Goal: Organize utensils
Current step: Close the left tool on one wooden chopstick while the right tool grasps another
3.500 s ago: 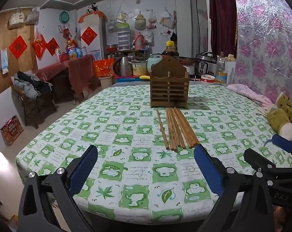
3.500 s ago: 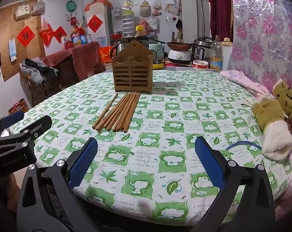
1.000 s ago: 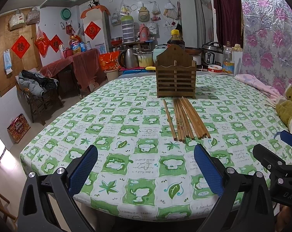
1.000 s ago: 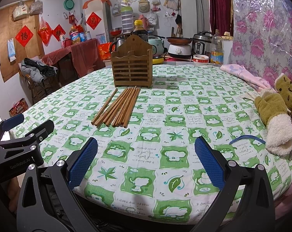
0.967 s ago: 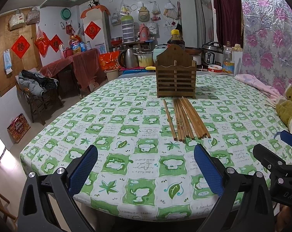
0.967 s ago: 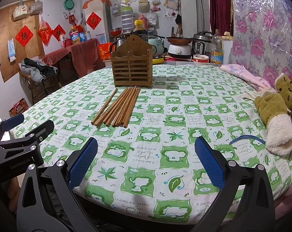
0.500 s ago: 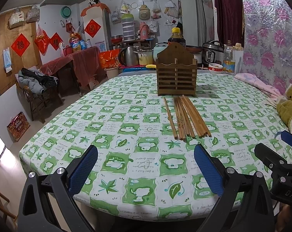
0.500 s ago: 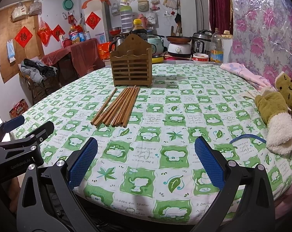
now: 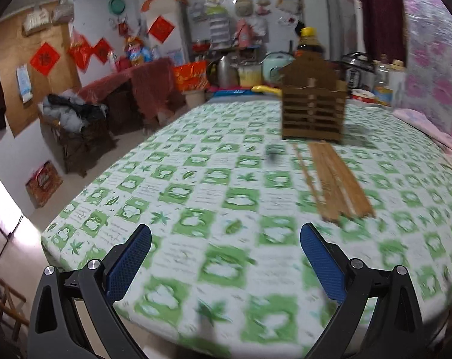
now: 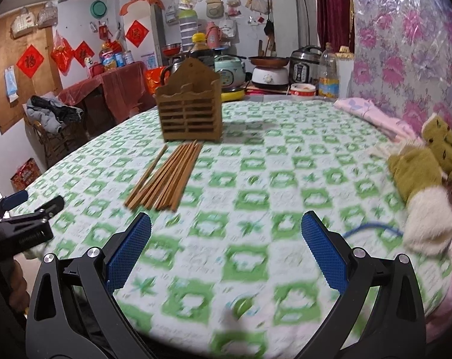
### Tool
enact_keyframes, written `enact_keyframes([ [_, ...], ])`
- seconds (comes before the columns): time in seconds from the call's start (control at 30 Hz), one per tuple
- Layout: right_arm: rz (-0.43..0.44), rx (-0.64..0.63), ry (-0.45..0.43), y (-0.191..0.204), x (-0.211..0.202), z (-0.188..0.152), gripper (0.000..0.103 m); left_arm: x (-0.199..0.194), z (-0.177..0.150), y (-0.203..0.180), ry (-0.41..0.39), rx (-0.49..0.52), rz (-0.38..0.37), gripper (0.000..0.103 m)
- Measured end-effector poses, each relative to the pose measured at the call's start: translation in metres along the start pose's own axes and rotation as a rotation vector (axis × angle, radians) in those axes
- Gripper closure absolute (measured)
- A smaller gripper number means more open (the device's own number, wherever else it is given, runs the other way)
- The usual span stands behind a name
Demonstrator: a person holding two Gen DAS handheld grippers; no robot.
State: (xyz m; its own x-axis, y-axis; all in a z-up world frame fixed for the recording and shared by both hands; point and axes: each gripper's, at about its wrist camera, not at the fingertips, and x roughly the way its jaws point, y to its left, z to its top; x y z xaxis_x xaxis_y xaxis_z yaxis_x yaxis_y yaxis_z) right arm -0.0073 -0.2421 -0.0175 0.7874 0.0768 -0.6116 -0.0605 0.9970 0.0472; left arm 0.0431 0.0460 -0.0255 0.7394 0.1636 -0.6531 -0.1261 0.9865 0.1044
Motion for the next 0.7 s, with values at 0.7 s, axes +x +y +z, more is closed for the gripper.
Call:
enact_keyframes([
  [0.7,0.122,0.123,0.26,-0.025,0.131,0.036,0.006,0.105,0.038,-0.065,0.352,0.219,-0.242,0.006],
])
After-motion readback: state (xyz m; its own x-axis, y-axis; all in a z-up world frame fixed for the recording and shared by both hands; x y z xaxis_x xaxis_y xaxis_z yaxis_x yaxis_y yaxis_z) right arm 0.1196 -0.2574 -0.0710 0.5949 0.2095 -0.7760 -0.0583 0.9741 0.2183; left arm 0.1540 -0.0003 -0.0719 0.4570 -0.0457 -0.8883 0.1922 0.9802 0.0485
